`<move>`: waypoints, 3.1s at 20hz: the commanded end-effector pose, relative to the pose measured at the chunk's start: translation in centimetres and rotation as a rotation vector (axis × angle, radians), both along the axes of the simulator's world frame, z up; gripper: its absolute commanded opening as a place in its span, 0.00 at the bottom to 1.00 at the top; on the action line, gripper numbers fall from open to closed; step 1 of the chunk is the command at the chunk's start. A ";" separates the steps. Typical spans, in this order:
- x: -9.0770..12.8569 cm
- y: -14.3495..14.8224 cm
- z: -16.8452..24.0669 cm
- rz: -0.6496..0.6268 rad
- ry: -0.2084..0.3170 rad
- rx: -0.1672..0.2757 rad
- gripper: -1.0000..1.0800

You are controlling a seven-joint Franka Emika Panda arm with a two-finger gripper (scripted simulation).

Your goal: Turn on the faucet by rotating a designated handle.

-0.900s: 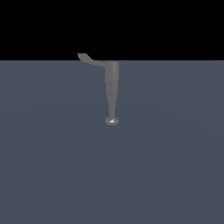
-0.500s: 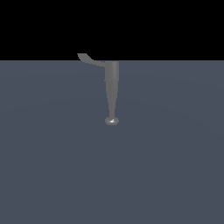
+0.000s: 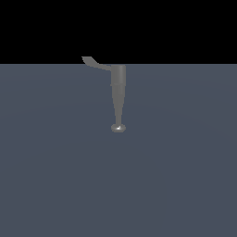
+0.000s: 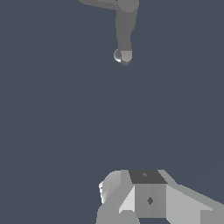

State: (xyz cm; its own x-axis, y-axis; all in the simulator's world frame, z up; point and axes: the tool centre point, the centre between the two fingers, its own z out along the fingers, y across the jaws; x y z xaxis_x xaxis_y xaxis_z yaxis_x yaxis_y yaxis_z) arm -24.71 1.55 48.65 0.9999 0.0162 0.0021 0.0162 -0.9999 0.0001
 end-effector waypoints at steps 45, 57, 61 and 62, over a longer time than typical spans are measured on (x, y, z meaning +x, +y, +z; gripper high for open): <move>24.2 4.5 -7.3 -0.987 0.078 0.088 0.00; 30.5 6.6 -12.8 -1.291 0.060 0.046 0.00; 32.4 7.4 -14.7 -1.384 0.045 0.030 0.00; 32.7 7.6 -15.2 -1.404 0.041 0.027 0.00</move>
State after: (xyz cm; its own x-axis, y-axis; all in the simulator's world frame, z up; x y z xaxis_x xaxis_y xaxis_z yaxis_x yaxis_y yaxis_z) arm 7.37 8.87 34.18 0.2149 -0.9753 -0.0509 -0.9765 -0.2153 0.0043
